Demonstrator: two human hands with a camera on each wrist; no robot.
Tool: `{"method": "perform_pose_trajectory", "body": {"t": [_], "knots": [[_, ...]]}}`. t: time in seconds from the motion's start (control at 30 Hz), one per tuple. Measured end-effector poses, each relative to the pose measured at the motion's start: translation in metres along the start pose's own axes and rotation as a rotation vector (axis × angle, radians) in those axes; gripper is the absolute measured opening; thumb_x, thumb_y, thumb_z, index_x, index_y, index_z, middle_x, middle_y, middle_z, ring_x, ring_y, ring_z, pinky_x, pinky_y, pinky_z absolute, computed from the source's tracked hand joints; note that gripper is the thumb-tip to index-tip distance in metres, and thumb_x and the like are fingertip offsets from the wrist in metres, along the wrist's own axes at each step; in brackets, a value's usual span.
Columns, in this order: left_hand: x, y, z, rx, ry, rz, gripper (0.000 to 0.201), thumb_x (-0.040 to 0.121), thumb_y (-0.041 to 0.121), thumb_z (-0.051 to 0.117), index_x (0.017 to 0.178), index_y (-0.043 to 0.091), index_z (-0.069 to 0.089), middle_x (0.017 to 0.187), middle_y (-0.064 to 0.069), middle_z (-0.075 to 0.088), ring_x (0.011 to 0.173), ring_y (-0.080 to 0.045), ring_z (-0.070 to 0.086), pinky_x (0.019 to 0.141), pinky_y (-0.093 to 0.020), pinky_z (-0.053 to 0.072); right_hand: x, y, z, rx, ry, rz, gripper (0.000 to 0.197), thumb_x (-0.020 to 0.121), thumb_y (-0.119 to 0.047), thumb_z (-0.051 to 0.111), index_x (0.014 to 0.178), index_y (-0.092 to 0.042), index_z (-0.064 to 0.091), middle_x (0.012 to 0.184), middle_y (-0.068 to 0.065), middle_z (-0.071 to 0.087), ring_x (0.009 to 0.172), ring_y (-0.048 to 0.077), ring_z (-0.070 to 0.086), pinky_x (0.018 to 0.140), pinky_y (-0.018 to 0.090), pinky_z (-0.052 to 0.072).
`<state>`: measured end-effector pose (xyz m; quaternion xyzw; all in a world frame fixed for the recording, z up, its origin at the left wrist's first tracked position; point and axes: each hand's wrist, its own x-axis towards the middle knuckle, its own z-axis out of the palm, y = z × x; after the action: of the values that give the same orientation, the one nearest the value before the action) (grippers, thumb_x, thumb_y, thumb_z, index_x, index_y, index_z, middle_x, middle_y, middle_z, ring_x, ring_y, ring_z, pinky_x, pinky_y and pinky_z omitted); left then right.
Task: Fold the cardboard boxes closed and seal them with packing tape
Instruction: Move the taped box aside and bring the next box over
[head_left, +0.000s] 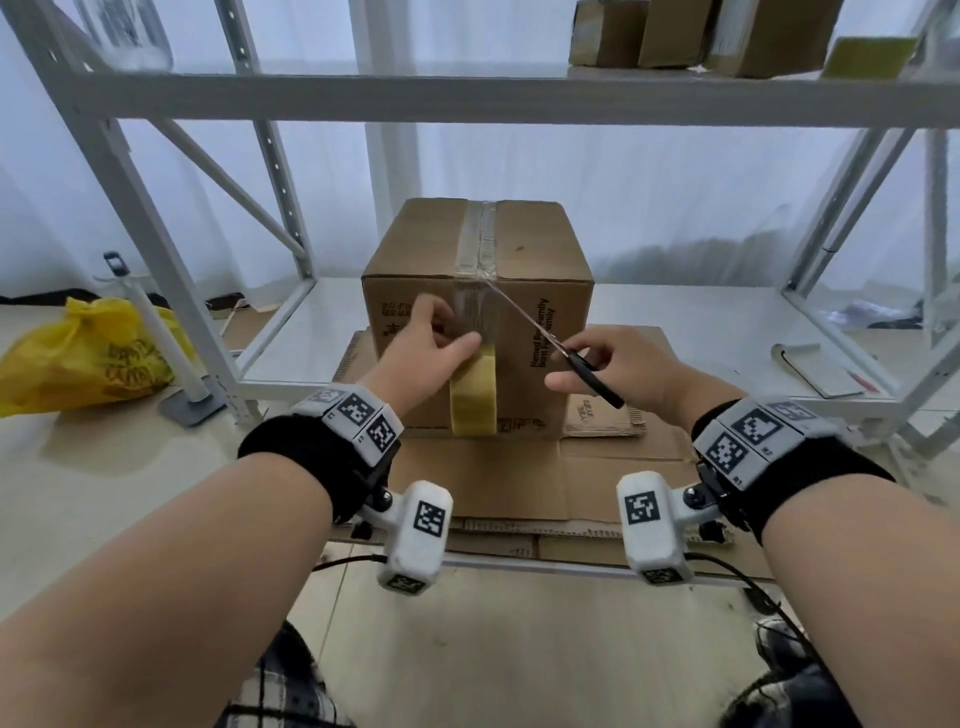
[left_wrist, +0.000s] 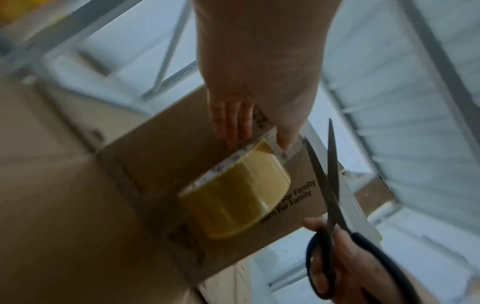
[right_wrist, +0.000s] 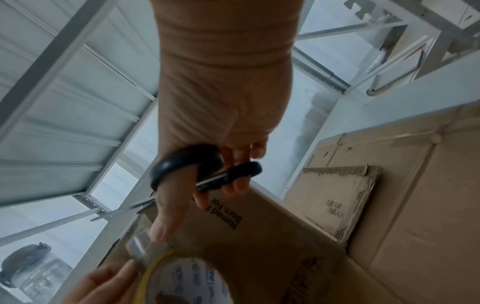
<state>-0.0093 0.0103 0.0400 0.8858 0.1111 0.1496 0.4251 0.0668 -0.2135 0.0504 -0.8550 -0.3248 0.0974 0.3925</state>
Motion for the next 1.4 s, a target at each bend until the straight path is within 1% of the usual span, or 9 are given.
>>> {"method": "perform_pose_trajectory", "body": {"t": [0.1, 0.2, 0.3, 0.57, 0.87, 0.97, 1.17, 1.3, 1.4], "knots": [[-0.001, -0.005, 0.008, -0.162, -0.018, -0.072, 0.035, 0.09, 0.03, 0.063, 0.115, 0.02, 0.041, 0.107, -0.008, 0.058, 0.095, -0.02, 0.059, 0.076, -0.026, 0.049, -0.002, 0.002, -0.009, 0.011, -0.072, 0.069, 0.025, 0.074, -0.038, 0.079, 0.089, -0.021, 0.069, 0.065, -0.003, 0.05, 0.063, 0.012, 0.051, 0.058, 0.018, 0.04], [0.002, -0.006, 0.007, -0.162, 0.083, -0.021, 0.034, 0.086, 0.024, 0.067, 0.109, 0.018, 0.043, 0.111, -0.005, 0.053, 0.1, -0.018, 0.053, 0.084, -0.026, 0.045, -0.004, 0.002, -0.012, -0.05, -0.178, 0.113, 0.03, 0.073, -0.043, 0.078, 0.09, -0.02, 0.07, 0.067, -0.003, 0.054, 0.063, 0.011, 0.056, 0.061, 0.022, 0.044], [-0.001, -0.005, 0.007, -0.26, 0.018, -0.023, 0.032, 0.089, 0.018, 0.065, 0.111, 0.016, 0.042, 0.11, -0.007, 0.057, 0.1, -0.018, 0.055, 0.087, -0.028, 0.047, -0.005, 0.001, -0.011, -0.08, -0.175, 0.108, 0.031, 0.071, -0.046, 0.079, 0.089, -0.022, 0.071, 0.065, -0.006, 0.053, 0.064, 0.01, 0.055, 0.064, 0.024, 0.043], [0.003, -0.003, 0.006, -0.312, -0.052, -0.088, 0.024, 0.093, 0.019, 0.059, 0.11, 0.018, 0.043, 0.108, -0.011, 0.058, 0.087, -0.016, 0.058, 0.063, -0.024, 0.049, -0.004, 0.002, -0.009, -0.075, -0.13, 0.12, 0.031, 0.069, -0.044, 0.081, 0.088, -0.021, 0.072, 0.063, -0.008, 0.052, 0.064, 0.009, 0.053, 0.063, 0.024, 0.04], [0.007, -0.008, 0.01, -0.198, -0.052, -0.096, 0.026, 0.093, 0.02, 0.059, 0.109, 0.02, 0.038, 0.09, -0.007, 0.056, 0.073, -0.015, 0.056, 0.055, -0.025, 0.049, -0.003, 0.003, -0.012, -0.082, -0.127, 0.103, 0.03, 0.068, -0.043, 0.082, 0.088, -0.023, 0.072, 0.059, -0.007, 0.05, 0.058, 0.01, 0.048, 0.06, 0.022, 0.037], [0.004, -0.008, 0.015, -0.136, -0.037, -0.082, 0.026, 0.094, 0.018, 0.056, 0.11, 0.019, 0.035, 0.079, -0.003, 0.051, 0.068, -0.017, 0.053, 0.061, -0.029, 0.049, -0.004, 0.003, -0.012, -0.066, -0.156, 0.103, 0.031, 0.068, -0.043, 0.081, 0.09, -0.023, 0.072, 0.058, -0.008, 0.051, 0.057, 0.007, 0.05, 0.061, 0.022, 0.04], [-0.003, -0.013, 0.019, -0.19, 0.046, 0.015, 0.02, 0.092, 0.012, 0.058, 0.099, 0.017, 0.04, 0.101, -0.012, 0.061, 0.09, -0.021, 0.058, 0.083, -0.035, 0.05, -0.011, 0.005, -0.023, -0.044, -0.252, 0.117, 0.046, 0.063, -0.05, 0.076, 0.097, -0.021, 0.071, 0.064, -0.005, 0.052, 0.059, 0.007, 0.053, 0.064, 0.021, 0.043], [-0.007, -0.016, 0.02, -0.238, 0.025, 0.087, 0.019, 0.092, 0.009, 0.057, 0.089, 0.022, 0.043, 0.102, -0.011, 0.062, 0.095, -0.024, 0.059, 0.087, -0.037, 0.05, -0.013, 0.009, -0.028, -0.123, -0.248, 0.17, 0.035, 0.073, -0.042, 0.078, 0.097, -0.019, 0.07, 0.068, -0.003, 0.054, 0.063, 0.01, 0.054, 0.062, 0.02, 0.044], [-0.007, -0.019, 0.017, -0.244, -0.006, 0.103, 0.014, 0.092, 0.011, 0.059, 0.1, 0.018, 0.05, 0.101, -0.004, 0.059, 0.094, -0.017, 0.057, 0.087, -0.031, 0.049, -0.012, 0.01, -0.027, -0.143, -0.261, 0.205, 0.036, 0.071, -0.044, 0.078, 0.096, -0.019, 0.07, 0.071, -0.001, 0.055, 0.065, 0.011, 0.054, 0.064, 0.021, 0.045]]}}
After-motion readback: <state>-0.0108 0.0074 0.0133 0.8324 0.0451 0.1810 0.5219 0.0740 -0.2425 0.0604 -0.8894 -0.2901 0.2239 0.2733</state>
